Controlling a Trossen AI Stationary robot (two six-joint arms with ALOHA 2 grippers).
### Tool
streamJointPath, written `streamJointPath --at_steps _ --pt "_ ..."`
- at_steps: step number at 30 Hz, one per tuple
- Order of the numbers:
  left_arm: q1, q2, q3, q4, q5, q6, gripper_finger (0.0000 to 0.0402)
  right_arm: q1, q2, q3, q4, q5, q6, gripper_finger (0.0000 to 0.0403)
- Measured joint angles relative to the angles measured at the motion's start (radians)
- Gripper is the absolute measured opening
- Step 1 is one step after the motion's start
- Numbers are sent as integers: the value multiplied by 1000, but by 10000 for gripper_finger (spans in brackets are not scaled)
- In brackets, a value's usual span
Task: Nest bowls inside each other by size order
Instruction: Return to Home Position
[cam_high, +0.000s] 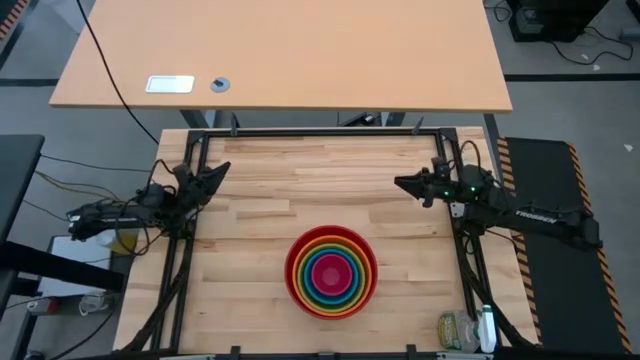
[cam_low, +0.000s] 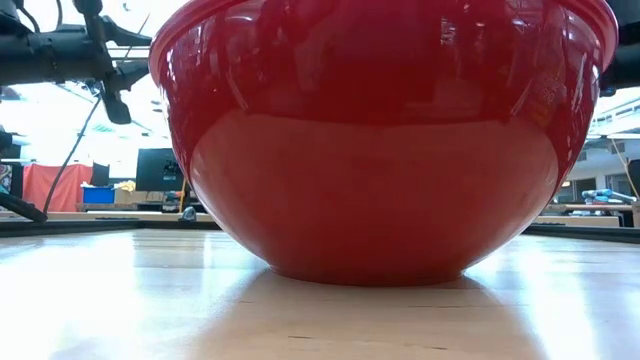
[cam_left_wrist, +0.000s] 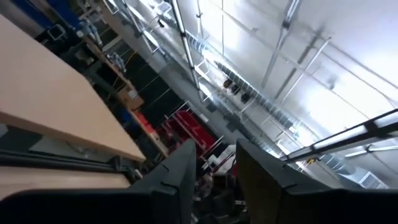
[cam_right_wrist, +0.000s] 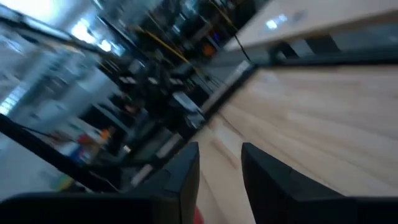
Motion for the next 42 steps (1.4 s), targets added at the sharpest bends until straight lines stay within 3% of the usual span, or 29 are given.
streamJointPath --at_steps 7,15,25,28,31,37,39,42 --pt "0 2 0 -191 -8 -52 116 -26 -40 -184 287 9 128 126" --pt "-3 2 0 -418 -11 -194 116 -29 -39 -187 256 -8 123 126" --pt "-3 63 -1 -420 -28 -215 116 -29 -38 -187 265 30 128 126" --pt "-4 85 -1 -421 30 -190 116 -29 -38 -187 253 -16 116 126" --pt "-4 111 -1 -427 104 -56 116 -29 -38 -187 218 -48 -12 126" --pt "-4 156 -1 -430 140 434 116 -29 -38 -187 104 -33 -488 126" --pt "-4 162 -1 -430 140 515 116 -29 -38 -187 73 -16 -626 126" --pt "-4 162 -1 -430 140 552 116 -29 -38 -187 61 -16 -703 126"
